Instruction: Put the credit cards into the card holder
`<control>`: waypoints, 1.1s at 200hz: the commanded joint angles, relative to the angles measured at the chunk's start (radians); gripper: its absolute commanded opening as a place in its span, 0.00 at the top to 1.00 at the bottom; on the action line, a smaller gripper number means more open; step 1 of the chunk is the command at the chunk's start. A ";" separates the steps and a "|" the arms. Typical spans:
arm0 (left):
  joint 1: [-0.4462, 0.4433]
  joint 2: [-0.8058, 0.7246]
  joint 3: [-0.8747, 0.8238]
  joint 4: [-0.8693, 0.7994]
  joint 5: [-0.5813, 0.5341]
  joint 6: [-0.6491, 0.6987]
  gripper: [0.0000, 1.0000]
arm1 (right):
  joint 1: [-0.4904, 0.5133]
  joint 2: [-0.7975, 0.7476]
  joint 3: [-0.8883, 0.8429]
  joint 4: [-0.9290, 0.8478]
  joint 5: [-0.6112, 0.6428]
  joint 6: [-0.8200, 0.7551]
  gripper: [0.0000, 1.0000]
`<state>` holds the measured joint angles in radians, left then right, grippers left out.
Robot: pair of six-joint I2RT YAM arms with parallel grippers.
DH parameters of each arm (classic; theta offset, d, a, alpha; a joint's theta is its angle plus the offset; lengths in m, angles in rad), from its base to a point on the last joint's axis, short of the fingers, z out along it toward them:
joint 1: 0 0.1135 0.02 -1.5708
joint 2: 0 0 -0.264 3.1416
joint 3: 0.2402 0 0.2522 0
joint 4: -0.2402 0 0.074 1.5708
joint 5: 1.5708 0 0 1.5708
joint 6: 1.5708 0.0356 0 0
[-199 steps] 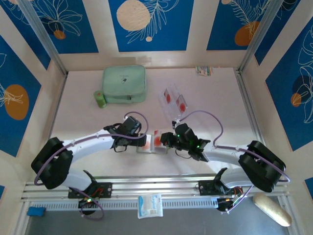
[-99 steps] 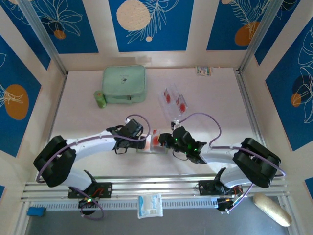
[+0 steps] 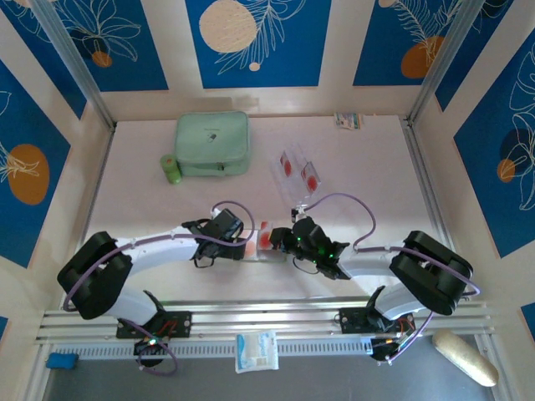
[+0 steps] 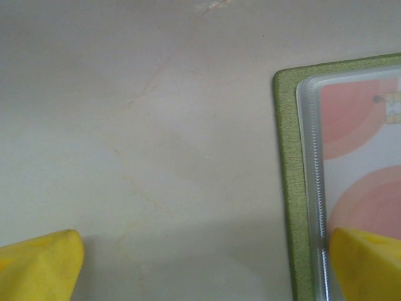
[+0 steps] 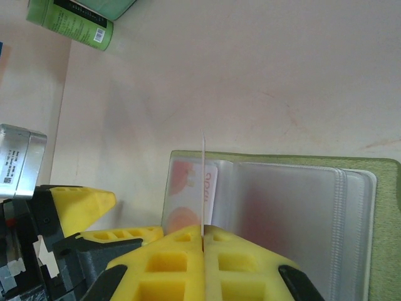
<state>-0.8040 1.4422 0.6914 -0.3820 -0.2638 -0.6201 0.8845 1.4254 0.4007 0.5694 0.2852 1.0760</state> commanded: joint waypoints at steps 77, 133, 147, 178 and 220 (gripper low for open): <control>-0.020 -0.014 -0.032 -0.020 -0.020 -0.033 0.00 | 0.022 0.057 0.005 0.060 0.032 0.027 1.00; -0.020 -0.017 -0.038 -0.017 -0.024 -0.035 0.00 | 0.027 0.081 0.006 0.076 0.028 0.042 1.00; -0.020 -0.018 -0.041 -0.017 -0.023 -0.038 0.00 | 0.028 0.084 0.007 0.080 0.028 0.046 1.00; -0.021 -0.023 -0.041 -0.019 -0.024 -0.038 0.00 | 0.031 0.088 0.000 0.082 0.031 0.054 1.00; -0.019 -0.044 -0.025 -0.035 -0.041 -0.034 0.00 | 0.040 0.086 -0.022 0.084 0.046 0.062 1.00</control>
<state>-0.8143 1.4254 0.6739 -0.3782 -0.2752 -0.6491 0.9127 1.4982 0.4004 0.6323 0.2924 1.1248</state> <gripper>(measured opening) 0.998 0.061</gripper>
